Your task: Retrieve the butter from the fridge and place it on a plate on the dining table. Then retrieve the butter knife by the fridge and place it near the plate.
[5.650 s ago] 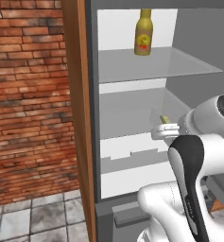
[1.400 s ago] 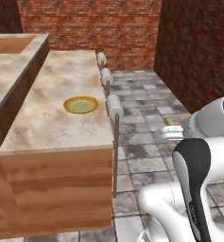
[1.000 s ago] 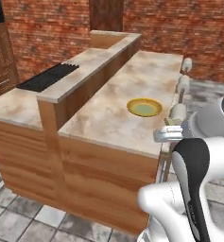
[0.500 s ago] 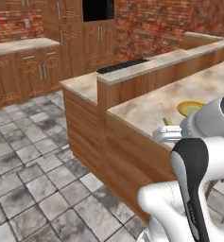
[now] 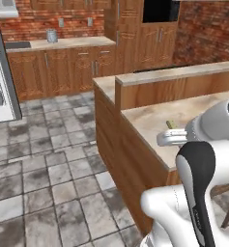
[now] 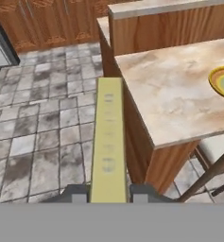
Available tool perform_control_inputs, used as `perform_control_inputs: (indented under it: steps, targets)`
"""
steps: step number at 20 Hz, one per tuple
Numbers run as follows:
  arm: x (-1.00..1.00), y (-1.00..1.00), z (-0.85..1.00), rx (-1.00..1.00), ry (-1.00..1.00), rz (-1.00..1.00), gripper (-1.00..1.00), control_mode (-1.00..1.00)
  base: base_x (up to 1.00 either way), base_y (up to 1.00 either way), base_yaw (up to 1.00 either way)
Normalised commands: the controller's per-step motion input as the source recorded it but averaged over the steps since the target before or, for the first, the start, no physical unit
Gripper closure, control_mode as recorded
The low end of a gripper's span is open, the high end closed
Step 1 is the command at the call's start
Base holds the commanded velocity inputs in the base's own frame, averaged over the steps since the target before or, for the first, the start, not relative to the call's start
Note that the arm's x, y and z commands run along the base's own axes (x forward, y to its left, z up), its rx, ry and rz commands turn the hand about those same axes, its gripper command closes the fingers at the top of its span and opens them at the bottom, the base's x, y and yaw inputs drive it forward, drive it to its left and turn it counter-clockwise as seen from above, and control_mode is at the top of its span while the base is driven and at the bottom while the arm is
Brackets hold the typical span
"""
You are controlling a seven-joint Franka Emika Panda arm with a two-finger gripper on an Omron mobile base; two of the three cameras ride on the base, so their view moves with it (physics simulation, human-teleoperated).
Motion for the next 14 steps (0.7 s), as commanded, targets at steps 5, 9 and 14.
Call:
perform_control_inputs:
  steps: [5, 9, 14]
  targets:
    - [0.0, 0.0, 0.0, 0.0, 0.0, 0.0, 1.0, 1.0, -0.63, -1.0, 0.4]
    - [0.0, 0.0, 0.0, 0.0, 0.0, 0.0, 1.0, 1.0, -0.48, -1.0, 0.31]
    - [0.0, 0.0, 0.0, 0.0, 0.0, 0.0, 1.0, 1.0, -0.03, -1.0, 0.07]
